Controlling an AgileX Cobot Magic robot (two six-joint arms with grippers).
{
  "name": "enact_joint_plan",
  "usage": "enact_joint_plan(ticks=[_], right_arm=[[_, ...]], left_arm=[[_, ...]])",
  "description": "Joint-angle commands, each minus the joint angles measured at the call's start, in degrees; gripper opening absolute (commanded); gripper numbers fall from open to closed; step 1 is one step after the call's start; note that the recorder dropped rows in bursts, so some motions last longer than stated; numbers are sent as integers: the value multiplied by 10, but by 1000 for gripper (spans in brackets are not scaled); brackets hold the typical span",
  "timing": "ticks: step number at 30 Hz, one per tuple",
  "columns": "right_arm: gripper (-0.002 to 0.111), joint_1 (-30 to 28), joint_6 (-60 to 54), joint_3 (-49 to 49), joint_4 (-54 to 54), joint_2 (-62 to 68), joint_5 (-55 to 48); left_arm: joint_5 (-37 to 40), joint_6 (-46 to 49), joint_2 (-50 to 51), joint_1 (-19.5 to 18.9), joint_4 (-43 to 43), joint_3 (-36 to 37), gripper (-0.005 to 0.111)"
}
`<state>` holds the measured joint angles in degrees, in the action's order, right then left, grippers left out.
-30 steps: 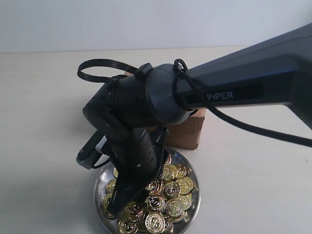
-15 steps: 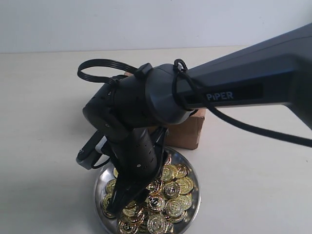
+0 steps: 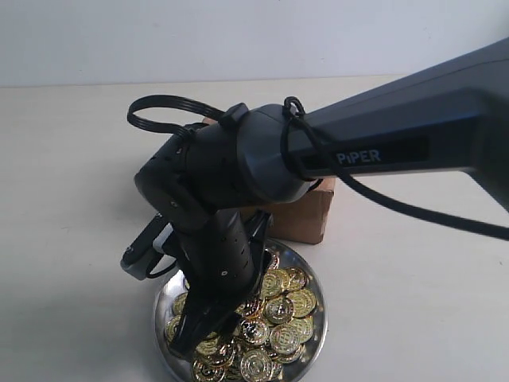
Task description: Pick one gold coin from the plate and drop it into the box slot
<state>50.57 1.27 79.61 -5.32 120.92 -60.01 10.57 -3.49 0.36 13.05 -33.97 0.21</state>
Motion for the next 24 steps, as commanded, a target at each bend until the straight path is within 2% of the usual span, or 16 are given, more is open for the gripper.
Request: enact_joint_plan(ticks=[1, 11, 14, 24], right_arm=[[51, 0, -16, 4, 7, -1, 4], [51, -3, -16, 4, -10, -1, 4], [51, -26, -26, 4, 11, -1, 0], [51, -29, -46, 4, 39, -1, 5]], left_arm=[[-2, 2, -4, 3, 1, -2, 0], [-2, 2, -4, 3, 1, -2, 0], [-2, 2, -4, 3, 1, -2, 0], [-2, 2, -4, 3, 1, -2, 0]])
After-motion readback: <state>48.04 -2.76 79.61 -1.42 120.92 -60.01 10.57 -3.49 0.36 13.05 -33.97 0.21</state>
